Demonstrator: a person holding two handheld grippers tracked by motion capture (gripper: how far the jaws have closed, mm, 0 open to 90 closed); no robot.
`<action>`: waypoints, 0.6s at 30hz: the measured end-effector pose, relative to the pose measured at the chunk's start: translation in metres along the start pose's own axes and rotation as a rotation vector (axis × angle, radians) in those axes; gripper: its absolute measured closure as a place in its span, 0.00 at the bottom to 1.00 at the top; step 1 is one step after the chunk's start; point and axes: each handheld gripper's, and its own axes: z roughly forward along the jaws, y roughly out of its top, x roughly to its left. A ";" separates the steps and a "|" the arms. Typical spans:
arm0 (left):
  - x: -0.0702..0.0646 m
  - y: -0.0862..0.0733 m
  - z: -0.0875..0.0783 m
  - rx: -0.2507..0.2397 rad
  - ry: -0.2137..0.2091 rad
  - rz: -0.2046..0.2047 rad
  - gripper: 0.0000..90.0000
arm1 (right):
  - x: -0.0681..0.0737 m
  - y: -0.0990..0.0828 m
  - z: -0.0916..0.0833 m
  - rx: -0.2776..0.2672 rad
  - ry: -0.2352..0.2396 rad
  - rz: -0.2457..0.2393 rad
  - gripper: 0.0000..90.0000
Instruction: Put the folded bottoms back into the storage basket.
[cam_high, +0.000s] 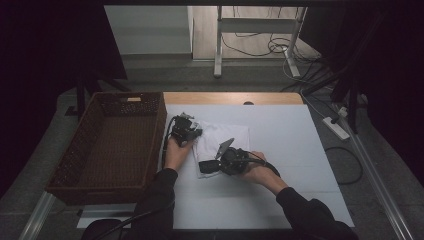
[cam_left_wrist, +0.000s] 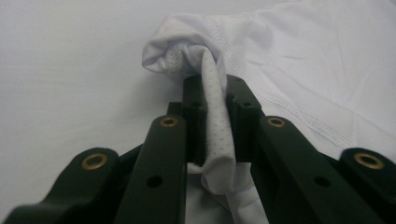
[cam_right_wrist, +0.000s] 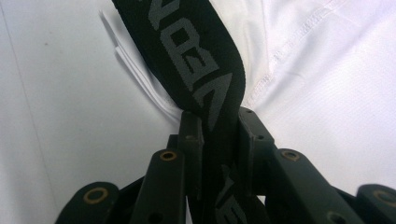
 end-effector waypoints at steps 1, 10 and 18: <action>0.000 0.000 0.000 0.000 0.000 -0.001 0.88 | 0.000 0.000 0.000 0.000 0.000 0.000 0.84; 0.000 0.000 0.000 0.001 -0.001 -0.006 0.88 | -0.015 -0.004 0.001 -0.050 0.114 0.088 0.86; -0.001 0.000 0.000 0.001 0.005 -0.004 0.88 | -0.028 -0.011 0.001 -0.105 0.218 0.206 0.87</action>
